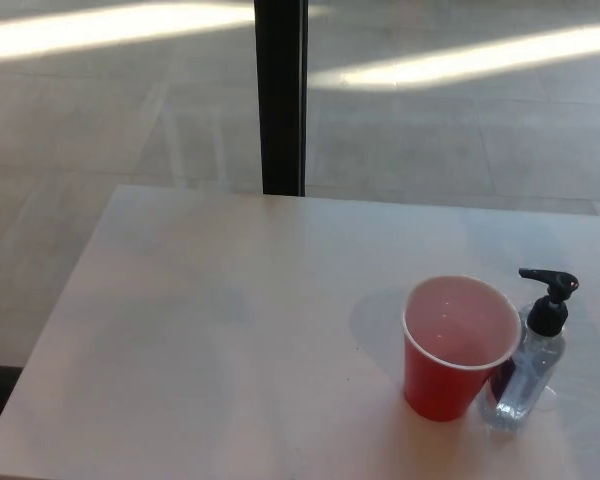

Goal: The robot uses its right hand fist to press the hand soap kept in the middle of the table to get liquid hand soap out

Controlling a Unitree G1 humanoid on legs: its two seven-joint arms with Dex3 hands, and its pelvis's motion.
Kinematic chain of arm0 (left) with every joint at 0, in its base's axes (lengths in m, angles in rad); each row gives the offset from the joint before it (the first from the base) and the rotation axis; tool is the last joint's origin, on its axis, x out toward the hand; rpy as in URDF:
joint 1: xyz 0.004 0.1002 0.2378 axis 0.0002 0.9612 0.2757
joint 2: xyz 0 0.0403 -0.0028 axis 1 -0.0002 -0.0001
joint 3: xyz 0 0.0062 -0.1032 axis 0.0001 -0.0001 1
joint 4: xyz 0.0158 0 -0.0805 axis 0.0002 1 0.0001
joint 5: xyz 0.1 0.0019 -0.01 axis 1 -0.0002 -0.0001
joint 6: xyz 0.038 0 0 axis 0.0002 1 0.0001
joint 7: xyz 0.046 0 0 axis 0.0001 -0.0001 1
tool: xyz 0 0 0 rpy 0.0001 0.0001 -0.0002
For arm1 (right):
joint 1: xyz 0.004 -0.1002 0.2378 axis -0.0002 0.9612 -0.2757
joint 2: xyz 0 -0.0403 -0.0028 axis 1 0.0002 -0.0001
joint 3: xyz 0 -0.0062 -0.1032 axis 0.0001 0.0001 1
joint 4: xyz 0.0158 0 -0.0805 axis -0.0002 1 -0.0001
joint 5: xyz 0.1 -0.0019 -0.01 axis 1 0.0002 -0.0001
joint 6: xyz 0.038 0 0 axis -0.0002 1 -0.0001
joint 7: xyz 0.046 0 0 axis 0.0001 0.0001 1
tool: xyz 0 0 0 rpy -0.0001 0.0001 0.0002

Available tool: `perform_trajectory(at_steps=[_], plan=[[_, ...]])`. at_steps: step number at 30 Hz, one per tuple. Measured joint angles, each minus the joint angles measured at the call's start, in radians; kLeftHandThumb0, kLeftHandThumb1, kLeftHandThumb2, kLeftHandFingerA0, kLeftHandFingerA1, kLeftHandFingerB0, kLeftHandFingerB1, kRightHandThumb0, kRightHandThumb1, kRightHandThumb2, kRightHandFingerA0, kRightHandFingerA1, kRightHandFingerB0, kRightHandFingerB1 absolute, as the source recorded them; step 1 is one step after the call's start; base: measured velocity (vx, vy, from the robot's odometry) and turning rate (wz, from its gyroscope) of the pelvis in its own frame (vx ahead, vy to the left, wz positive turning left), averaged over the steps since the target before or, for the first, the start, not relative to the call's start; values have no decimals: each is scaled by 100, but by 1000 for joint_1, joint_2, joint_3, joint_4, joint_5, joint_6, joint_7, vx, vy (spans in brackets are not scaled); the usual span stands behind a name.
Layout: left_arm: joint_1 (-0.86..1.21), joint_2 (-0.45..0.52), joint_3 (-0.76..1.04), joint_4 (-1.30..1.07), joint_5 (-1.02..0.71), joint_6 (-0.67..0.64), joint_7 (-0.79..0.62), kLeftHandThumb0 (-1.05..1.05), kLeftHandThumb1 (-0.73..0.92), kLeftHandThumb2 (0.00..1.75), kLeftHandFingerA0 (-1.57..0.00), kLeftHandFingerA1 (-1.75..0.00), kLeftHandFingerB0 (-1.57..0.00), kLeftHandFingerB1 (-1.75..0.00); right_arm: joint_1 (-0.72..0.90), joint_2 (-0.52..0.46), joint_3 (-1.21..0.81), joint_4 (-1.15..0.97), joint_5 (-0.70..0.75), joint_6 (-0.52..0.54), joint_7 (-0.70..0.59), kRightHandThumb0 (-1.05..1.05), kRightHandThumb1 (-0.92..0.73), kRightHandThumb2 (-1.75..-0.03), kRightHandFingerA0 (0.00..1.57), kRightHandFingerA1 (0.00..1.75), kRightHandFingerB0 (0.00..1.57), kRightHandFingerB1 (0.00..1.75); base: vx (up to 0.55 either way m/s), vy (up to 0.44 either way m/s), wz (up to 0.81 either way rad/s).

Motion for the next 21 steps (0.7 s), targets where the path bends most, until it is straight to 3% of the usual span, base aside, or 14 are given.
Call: perform_trajectory(at_steps=[1, 2, 3, 5, 6, 7, 8, 10, 12, 15, 16, 17, 18, 21], plan=[[0, 0, 0, 0, 0, 0, 0, -48, 91, 125, -55, -106, -36, -91, 8, -9, -27, 5, 7, 7, -5, -45, -31, -125, 128, 169, 103, 150, 0, 0, 0], [0, 0, 0, 0, 0, 0, 0, -46, 91, 125, -54, -104, -35, -89, 20, -18, -62, 14, 16, 15, -12, -45, -31, -128, 157, 160, 117, 134, 0, 0, 0], [0, 0, 0, 0, 0, 0, 0, -46, 90, 125, -54, -105, -36, -91, 33, -25, -93, 26, 20, 22, -18, -46, -6, -168, 135, 172, 107, 153, 0, 0, 0], [1, 0, 0, 0, 0, 0, 0, -46, 90, 125, -54, -105, -36, -91, 62, -37, -155, 54, 24, 30, -31, -46, -6, -168, 135, 172, 107, 153, 0, 0, 0], [1, 0, 0, 0, 0, 0, 0, -46, 90, 126, -54, -103, -32, -87, 75, -41, -180, 67, 26, 33, -36, -40, -37, -132, 157, 159, 105, 126, 0, 0, 0], [1, 0, 0, 0, 0, 0, 0, -47, 91, 130, -49, -98, -24, -78, 93, -44, -217, 85, 29, 36, -45, -61, -40, -135, 137, 175, 80, 141, 0, 0, 0], [1, 0, 1, 0, 0, 0, 0, -45, 91, 129, -48, -96, -23, -77, 111, -45, -250, 104, 30, 37, -56, -64, -51, -131, 157, 161, 95, 119, 0, 0, 0], [1, 0, 2, 0, 0, 0, 0, -46, 91, 125, -51, -104, -28, -85, 151, -45, -311, 144, 29, 37, -77, -45, -49, -137, 157, 160, 98, 112, 0, 0, 0], [2, 0, 3, 0, 0, 0, 0, -47, 91, 127, -54, -105, -36, -91, 205, -43, -372, 192, 24, 37, -102, -57, -47, -145, 138, 159, 80, 103, 0, 0, 0], [5, 0, 4, 1, 0, 0, 0, -48, 92, 125, -55, -104, -35, -89, 294, -24, -446, 266, 10, 35, -144, -51, -34, -151, 121, 159, 67, 103, 0, 0, 0], [6, 1, 5, 1, 0, 0, 0, -47, 92, 124, -54, -104, -37, -91, 323, -13, -469, 292, 5, 34, -160, -64, -47, -113, 104, 149, 57, 103, 0, 0, 0], [6, 1, 5, 1, 0, 0, 0, -47, 92, 124, -54, -104, -37, -91, 348, -3, -487, 317, 1, 34, -176, -64, -47, -113, 104, 149, 57, 103, 0, 0, 0], [6, 1, 6, 1, 0, 0, 0, -47, 92, 123, -55, -104, -39, -93, 366, 7, -501, 338, -4, 34, -190, -63, -50, -116, 106, 122, 54, 88, 0, 0, 0], [5, 1, 6, 3, 0, 0, 0, -48, 92, 123, -55, -105, -38, -92, 428, 54, -533, 394, -23, 32, -236, -57, -54, -123, 97, 120, 50, 86, 0, 0, 0]])
